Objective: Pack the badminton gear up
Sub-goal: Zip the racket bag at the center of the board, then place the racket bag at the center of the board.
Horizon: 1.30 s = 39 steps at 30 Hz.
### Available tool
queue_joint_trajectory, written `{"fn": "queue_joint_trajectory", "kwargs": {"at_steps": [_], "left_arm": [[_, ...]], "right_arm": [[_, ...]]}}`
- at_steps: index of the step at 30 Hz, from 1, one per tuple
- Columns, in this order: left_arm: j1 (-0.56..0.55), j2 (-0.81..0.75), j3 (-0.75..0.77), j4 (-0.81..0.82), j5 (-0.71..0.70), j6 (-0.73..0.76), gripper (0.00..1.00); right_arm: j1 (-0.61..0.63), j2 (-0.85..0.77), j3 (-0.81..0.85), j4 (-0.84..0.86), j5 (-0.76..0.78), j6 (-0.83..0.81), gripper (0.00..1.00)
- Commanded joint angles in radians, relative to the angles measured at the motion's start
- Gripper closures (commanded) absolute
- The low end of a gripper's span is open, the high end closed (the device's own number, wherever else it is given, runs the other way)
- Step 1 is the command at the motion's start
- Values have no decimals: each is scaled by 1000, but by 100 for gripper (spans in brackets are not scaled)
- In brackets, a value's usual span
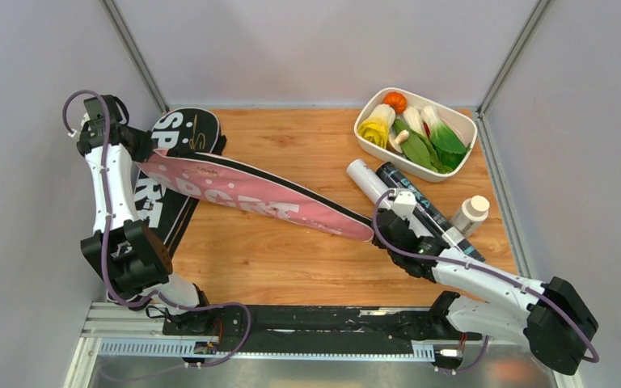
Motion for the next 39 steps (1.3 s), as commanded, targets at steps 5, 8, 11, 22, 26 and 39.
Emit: {"fn": "queue_joint_trajectory", "kwargs": {"at_steps": [5, 8, 11, 22, 26, 39], "left_arm": [[14, -54, -34, 136, 62, 93, 100], [14, -53, -17, 108, 84, 127, 100], [14, -65, -6, 90, 106, 168, 100], [9, -72, 32, 124, 236, 300, 99], [-32, -34, 56, 190, 339, 295, 88], [-178, 81, 297, 117, 447, 423, 10]], "right_arm": [[5, -57, 315, -52, -285, -295, 32], [5, 5, 359, 95, -445, -438, 13], [8, 138, 445, 174, -605, -567, 2], [43, 659, 809, 172, -783, -797, 9], [43, 745, 902, 168, -807, -664, 72], [-33, 751, 910, 311, -848, -178, 100]]}}
